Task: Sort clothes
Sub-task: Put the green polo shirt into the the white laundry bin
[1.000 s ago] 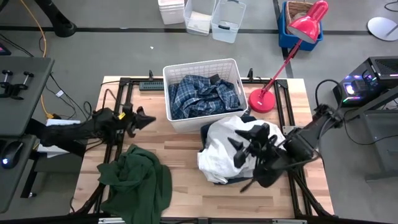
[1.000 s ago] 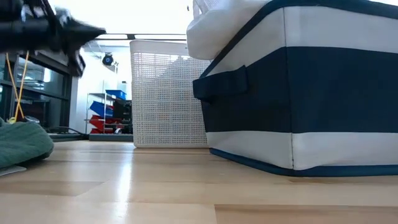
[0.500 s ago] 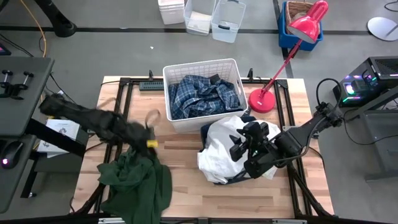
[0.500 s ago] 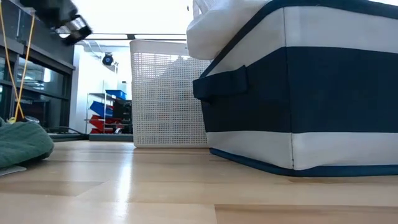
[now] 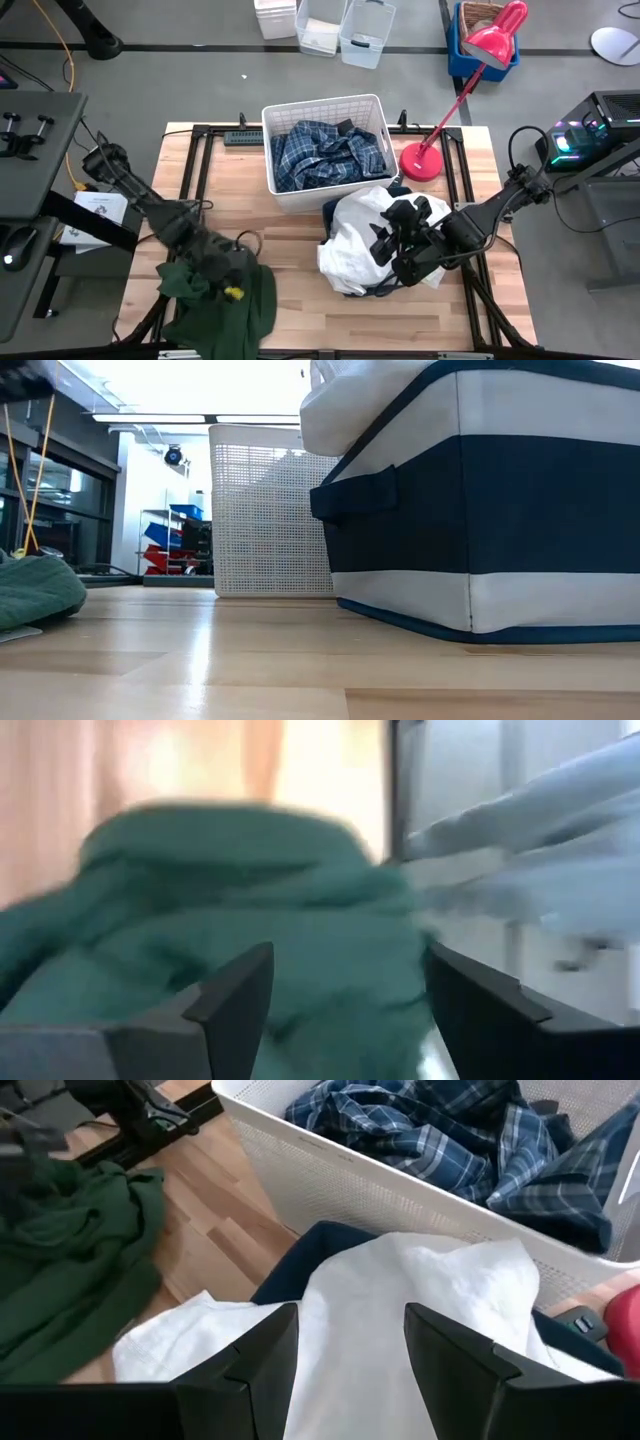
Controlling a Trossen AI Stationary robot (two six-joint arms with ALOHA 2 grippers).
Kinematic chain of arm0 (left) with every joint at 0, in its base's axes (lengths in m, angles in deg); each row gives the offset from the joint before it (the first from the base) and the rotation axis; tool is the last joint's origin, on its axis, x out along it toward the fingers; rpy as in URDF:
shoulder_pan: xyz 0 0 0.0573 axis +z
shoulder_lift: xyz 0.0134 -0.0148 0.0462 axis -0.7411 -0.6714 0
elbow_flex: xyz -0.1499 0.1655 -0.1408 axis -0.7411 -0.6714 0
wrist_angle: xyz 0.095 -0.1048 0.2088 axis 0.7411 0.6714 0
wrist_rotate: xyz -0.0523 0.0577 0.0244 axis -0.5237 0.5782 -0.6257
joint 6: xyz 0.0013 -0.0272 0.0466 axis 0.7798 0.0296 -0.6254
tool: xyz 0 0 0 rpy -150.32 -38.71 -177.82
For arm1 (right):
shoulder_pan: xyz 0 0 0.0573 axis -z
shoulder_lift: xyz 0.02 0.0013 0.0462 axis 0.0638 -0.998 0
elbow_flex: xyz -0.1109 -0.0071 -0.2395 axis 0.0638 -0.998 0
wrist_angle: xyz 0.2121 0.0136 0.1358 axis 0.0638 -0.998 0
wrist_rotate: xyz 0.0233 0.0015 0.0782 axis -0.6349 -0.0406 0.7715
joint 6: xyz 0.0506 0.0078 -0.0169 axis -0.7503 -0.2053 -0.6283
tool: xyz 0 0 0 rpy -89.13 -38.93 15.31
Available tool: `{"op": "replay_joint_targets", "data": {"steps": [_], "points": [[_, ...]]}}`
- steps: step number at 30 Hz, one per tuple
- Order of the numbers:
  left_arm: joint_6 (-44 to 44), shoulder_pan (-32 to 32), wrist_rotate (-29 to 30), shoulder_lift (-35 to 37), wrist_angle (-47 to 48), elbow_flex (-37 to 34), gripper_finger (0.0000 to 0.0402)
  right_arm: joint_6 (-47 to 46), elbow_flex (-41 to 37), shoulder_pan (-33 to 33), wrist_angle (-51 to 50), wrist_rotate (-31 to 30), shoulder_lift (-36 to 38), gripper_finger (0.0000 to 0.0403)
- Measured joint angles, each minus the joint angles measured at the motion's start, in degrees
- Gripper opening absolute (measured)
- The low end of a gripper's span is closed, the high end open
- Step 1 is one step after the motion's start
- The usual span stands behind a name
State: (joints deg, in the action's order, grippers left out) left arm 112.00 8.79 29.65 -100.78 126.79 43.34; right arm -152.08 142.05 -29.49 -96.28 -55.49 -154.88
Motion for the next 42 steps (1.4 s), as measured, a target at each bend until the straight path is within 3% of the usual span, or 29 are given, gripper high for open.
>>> {"op": "replay_joint_targets", "data": {"steps": [4,14,26,30,35,38,42], "points": [[8.4,-4.9,9.1,-5.2,14.0,2.4,0.0242,1.6,0.0,0.0,0.0,0.0,0.0,0.0179],[21.4,-8.2,3.5,-22.2,16.4,6.1,0.0240,4.8,0.0,0.0,0.0,0.0,0.0,0.0179],[20.6,-7.0,0.8,-39.0,13.2,6.3,0.0237,4.8,0.0,0.0,0.0,1.6,0.0,0.0179],[17.6,-6.2,0.8,-39.6,12.4,6.5,0.0193,4.7,0.0,0.0,0.1,3.0,0.0,0.0179],[14.4,-3.5,4.9,-37.1,11.3,5.7,0.0032,4.6,0.0,0.0,0.2,3.5,0.0,0.0179],[13.6,-1.3,14.7,-33.2,6.1,5.6,0.0021,4.3,0.0,0.0,0.2,3.7,0.0,0.0179],[15.1,0.8,23.9,-22.3,8.0,5.7,0.0013,4.3,0.1,0.0,0.3,5.0,0.0,0.0179]]}}
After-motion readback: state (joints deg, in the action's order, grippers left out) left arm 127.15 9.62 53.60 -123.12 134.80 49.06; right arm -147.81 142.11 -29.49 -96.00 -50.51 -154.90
